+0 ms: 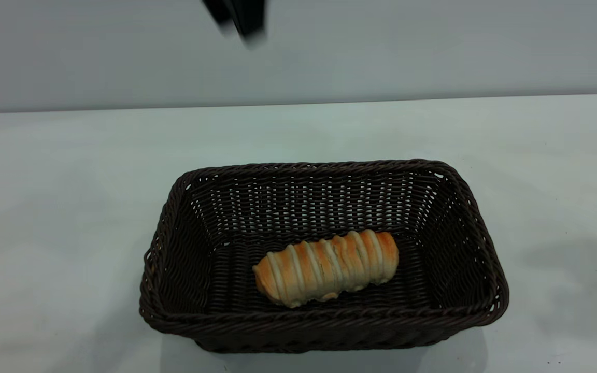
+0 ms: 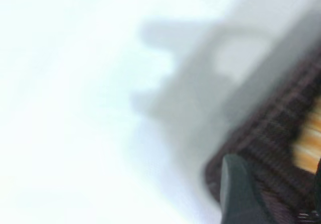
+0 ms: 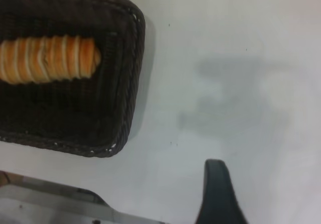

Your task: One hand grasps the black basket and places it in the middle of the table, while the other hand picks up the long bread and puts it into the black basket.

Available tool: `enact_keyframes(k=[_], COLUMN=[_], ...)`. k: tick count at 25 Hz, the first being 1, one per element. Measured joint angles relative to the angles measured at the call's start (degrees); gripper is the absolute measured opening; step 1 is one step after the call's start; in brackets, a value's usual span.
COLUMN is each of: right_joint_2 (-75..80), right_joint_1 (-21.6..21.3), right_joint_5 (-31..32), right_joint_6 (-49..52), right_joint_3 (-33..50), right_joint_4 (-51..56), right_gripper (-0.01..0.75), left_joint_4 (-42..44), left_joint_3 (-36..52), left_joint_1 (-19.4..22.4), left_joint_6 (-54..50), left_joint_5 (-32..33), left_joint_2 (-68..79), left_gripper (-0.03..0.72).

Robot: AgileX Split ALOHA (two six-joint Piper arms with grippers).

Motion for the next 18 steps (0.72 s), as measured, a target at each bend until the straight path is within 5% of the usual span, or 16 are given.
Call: enact_keyframes(k=[10, 18], right_joint_2=[-8.5, -19.45], right_joint_1=[0.0, 0.0], right_joint_5=[0.16, 0.16], right_joint_6=[0.0, -0.8], right_joint_3=[0.0, 3.1], right_joint_4=[0.0, 3.56], right_gripper=[0.533, 0.533], left_joint_4=[6.82, 7.32], left_joint_3=[1.46, 21.85], left_joint_1=[0.0, 0.0], left_joint_6=[-3.88, -4.02], left_joint_5=[0.0, 0.0], left_joint_2=[-22.43, -47.0], left_gripper=[0.388, 0.388])
